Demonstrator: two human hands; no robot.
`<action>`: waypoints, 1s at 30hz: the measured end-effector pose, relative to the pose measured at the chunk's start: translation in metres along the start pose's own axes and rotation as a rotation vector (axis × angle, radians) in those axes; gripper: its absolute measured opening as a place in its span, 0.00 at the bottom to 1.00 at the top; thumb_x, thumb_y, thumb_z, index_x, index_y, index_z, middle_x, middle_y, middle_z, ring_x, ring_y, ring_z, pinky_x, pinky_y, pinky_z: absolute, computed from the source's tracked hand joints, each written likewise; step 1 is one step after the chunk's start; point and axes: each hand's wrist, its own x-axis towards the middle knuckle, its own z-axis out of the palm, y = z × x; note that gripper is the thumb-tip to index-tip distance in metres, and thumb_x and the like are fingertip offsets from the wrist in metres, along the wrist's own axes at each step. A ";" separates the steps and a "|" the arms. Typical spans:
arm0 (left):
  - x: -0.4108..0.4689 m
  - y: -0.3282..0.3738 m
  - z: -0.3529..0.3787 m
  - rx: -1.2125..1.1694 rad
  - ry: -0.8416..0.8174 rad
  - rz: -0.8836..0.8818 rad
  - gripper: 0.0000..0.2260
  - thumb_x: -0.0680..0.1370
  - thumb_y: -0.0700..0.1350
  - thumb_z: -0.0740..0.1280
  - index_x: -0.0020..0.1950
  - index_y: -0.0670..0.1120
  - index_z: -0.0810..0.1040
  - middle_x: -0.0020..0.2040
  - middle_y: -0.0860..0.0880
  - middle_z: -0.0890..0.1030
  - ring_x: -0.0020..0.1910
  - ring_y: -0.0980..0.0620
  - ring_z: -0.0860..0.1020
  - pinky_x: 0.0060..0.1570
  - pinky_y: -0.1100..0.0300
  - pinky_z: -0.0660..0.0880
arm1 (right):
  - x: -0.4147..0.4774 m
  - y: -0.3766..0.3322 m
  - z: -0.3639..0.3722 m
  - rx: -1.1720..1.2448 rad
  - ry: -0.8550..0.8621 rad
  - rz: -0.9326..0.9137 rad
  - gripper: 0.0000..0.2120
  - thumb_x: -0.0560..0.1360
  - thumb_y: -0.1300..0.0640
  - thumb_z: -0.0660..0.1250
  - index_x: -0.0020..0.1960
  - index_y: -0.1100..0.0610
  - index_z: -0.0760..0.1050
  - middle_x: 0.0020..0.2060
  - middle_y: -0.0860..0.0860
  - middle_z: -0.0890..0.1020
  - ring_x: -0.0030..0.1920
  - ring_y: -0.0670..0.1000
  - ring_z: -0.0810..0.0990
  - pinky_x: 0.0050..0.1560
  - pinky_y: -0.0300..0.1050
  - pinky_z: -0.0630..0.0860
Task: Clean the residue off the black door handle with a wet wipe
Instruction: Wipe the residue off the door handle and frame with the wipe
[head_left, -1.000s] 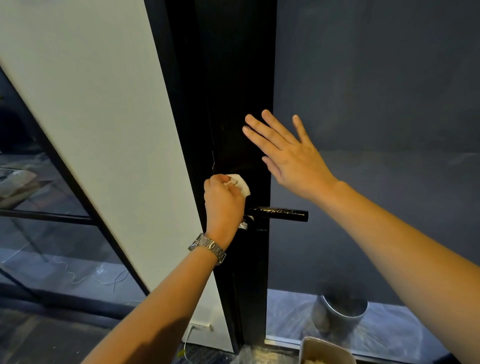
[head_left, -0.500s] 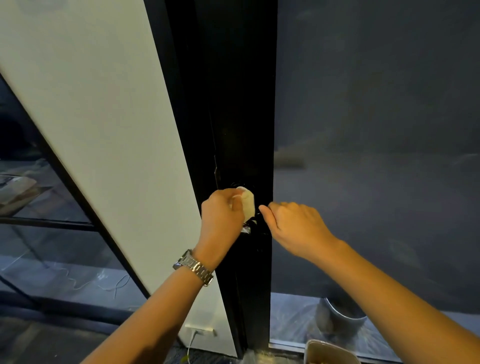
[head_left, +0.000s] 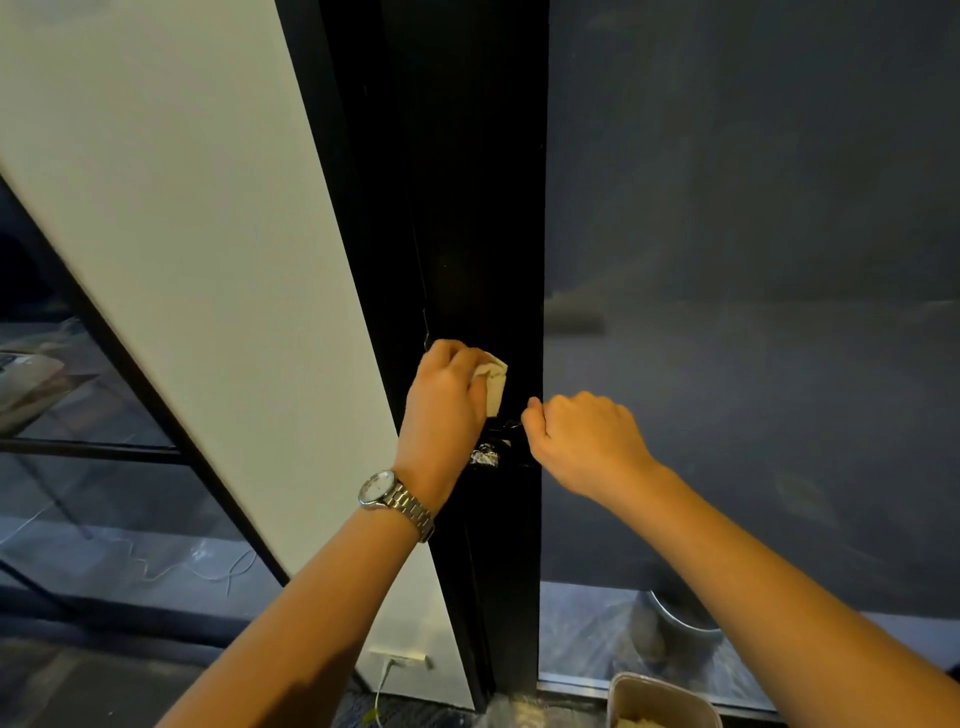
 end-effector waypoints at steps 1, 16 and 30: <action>-0.001 -0.001 0.000 -0.015 0.009 -0.054 0.11 0.79 0.41 0.60 0.58 0.40 0.76 0.57 0.42 0.76 0.49 0.49 0.75 0.38 0.77 0.65 | 0.000 -0.001 0.000 -0.004 0.003 0.004 0.24 0.82 0.51 0.48 0.28 0.58 0.60 0.25 0.51 0.66 0.26 0.50 0.62 0.26 0.44 0.54; -0.001 -0.011 0.002 -0.094 -0.031 -0.244 0.14 0.81 0.42 0.55 0.63 0.39 0.71 0.53 0.39 0.76 0.44 0.46 0.74 0.38 0.68 0.67 | -0.001 -0.004 0.002 -0.020 0.037 0.023 0.26 0.82 0.51 0.48 0.26 0.57 0.59 0.23 0.51 0.64 0.24 0.50 0.60 0.25 0.44 0.53; 0.000 -0.013 -0.004 -0.174 -0.018 -0.205 0.13 0.79 0.41 0.58 0.62 0.40 0.74 0.49 0.37 0.79 0.35 0.51 0.74 0.29 0.77 0.68 | -0.001 -0.005 0.001 -0.041 0.045 0.011 0.27 0.82 0.50 0.48 0.26 0.57 0.59 0.22 0.51 0.64 0.23 0.50 0.60 0.25 0.43 0.53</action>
